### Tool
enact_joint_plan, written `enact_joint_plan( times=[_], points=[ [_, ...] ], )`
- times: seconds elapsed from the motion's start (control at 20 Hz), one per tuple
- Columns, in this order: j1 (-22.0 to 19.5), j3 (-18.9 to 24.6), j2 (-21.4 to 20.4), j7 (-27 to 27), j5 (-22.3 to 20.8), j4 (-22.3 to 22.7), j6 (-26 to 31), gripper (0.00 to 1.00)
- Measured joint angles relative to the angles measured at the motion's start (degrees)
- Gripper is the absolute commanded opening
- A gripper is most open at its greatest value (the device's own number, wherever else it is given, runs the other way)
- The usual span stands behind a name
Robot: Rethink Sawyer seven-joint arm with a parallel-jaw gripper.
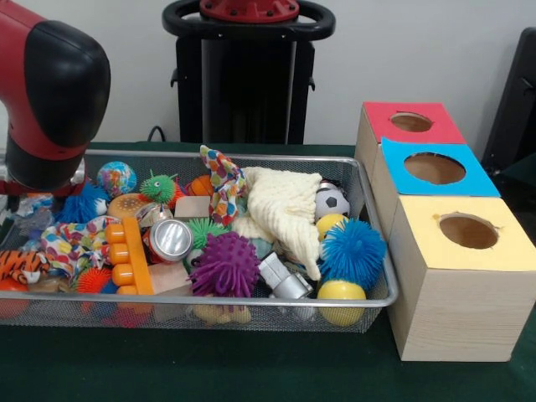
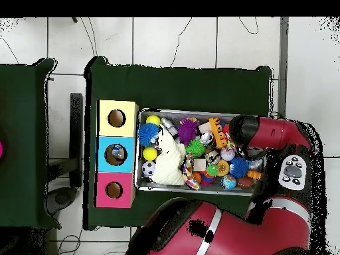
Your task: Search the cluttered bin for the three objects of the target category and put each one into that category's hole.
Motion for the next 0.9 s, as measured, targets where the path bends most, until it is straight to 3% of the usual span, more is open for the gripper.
enact_joint_plan(
  times=[0.9],
  points=[
    [-0.93, 0.26, 2.30, 0.00, 1.93, -2.74, 0.58, 1.00]
  ],
)
